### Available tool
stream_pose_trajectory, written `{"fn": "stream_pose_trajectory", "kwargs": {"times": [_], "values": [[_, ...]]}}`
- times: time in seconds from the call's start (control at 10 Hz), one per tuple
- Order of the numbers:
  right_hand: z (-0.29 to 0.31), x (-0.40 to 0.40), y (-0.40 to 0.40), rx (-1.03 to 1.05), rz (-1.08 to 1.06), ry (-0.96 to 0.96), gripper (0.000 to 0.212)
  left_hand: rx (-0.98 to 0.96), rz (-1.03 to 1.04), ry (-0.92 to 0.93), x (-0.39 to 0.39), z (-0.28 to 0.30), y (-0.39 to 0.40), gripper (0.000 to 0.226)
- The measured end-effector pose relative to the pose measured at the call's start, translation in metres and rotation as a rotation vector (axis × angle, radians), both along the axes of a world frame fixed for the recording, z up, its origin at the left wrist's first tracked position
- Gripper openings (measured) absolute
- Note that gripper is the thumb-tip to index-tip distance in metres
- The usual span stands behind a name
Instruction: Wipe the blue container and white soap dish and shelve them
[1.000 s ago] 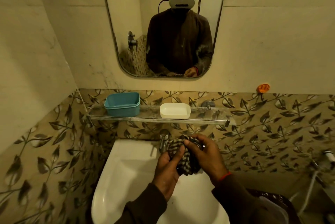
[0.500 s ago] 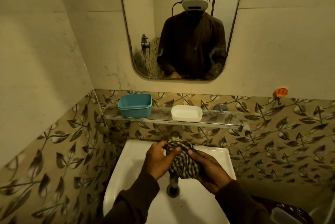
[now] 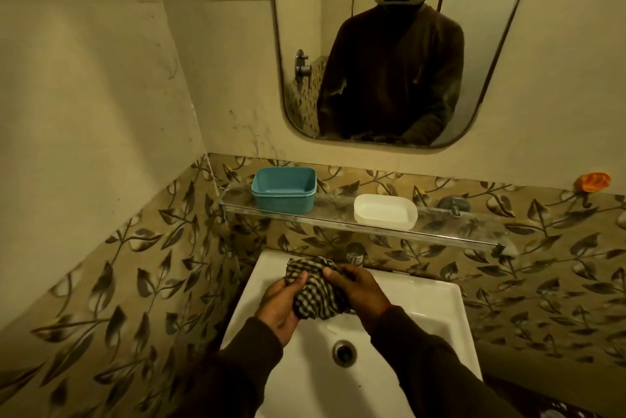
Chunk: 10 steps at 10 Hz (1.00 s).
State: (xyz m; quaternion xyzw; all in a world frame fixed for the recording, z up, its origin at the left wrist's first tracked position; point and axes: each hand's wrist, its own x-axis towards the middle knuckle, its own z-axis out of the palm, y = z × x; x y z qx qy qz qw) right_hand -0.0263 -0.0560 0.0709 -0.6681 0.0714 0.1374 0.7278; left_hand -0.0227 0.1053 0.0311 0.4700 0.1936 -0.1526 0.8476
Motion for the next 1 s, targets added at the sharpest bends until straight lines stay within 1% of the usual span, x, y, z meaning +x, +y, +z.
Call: {"fn": "stream_pose_trajectory", "kwargs": {"times": [0.1,0.2,0.3,0.4,0.5,0.6,0.7,0.8,0.9,1.0], "values": [[-0.006,0.022,0.014,0.021,-0.043,0.078,0.03,-0.023,0.073,0.02,0.019,-0.009,0.012,0.035],[-0.019,0.042,0.027,0.01,-0.104,0.12,0.035,-0.009,0.127,0.087,0.037,-0.019,0.021,0.032],[-0.034,0.058,0.042,-0.064,-0.111,0.127,0.026,0.076,0.12,0.158,0.055,-0.031,0.03,0.03],[-0.049,0.069,0.053,-0.187,-0.125,0.111,0.017,0.162,0.09,0.191,0.069,-0.038,0.039,0.02],[-0.062,0.083,0.06,-0.257,-0.133,0.107,0.016,0.227,0.129,0.189,0.09,-0.047,0.047,0.029],[-0.065,0.097,0.069,-0.224,-0.127,0.064,0.023,0.283,0.097,0.142,0.111,-0.044,0.053,0.04],[-0.066,0.111,0.074,-0.282,-0.113,-0.015,0.037,0.385,0.034,0.094,0.13,-0.042,0.064,0.051],[-0.07,0.116,0.079,-0.303,-0.131,0.055,0.037,0.503,0.005,0.082,0.139,-0.053,0.079,0.052],[-0.079,0.115,0.076,-0.282,-0.168,0.079,0.035,0.568,0.007,0.039,0.135,-0.062,0.084,0.053],[-0.079,0.109,0.076,-0.164,-0.182,0.125,0.024,0.659,0.059,0.043,0.133,-0.069,0.083,0.048]]}}
